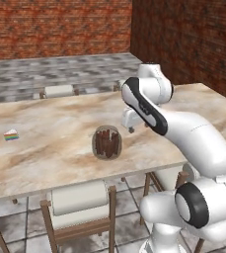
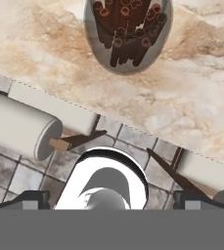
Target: Pick the jar and jar from the dining table and place them in the open cabinet. Close the cabinet after placing the objects.
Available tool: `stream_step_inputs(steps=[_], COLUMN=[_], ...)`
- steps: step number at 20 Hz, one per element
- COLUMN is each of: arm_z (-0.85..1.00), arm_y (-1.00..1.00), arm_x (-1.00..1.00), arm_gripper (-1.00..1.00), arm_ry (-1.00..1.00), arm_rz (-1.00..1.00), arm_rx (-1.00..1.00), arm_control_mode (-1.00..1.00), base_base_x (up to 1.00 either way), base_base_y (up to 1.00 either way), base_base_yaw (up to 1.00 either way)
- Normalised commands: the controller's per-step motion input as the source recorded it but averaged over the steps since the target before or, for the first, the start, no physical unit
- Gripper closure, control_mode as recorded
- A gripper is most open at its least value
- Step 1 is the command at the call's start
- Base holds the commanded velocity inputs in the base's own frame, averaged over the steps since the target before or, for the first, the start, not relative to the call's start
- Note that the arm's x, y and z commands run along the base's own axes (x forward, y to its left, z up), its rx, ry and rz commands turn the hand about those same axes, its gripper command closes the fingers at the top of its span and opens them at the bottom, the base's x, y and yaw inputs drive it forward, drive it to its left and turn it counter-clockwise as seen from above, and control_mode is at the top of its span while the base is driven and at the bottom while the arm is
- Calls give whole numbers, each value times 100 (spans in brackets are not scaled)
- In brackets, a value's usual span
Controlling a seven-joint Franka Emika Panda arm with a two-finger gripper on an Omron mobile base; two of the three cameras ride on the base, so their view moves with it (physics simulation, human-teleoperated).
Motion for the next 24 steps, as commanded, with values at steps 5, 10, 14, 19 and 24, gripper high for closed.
stream_step_inputs(steps=[5, 10, 14, 19, 24], arm_z=[-17, -17, -17, -14, -3], arm_y=[8, 10, 9, 9, 1], arm_x=[23, 18, 22, 21, 20], arm_gripper=[-100, -100, -100, -100, -100], arm_ry=[2, 2, 3, 3, 0], arm_rz=[0, 0, 0, 0, 0], arm_rx=[0, 0, 0, 0, 0], arm_control_mode=[-100, -100, -100, -100, -100], base_base_x=[0, 0, 0, 0, 0], base_base_y=[0, 0, 0, 0, 0], base_base_yaw=[0, 0, 0, 0, 0])
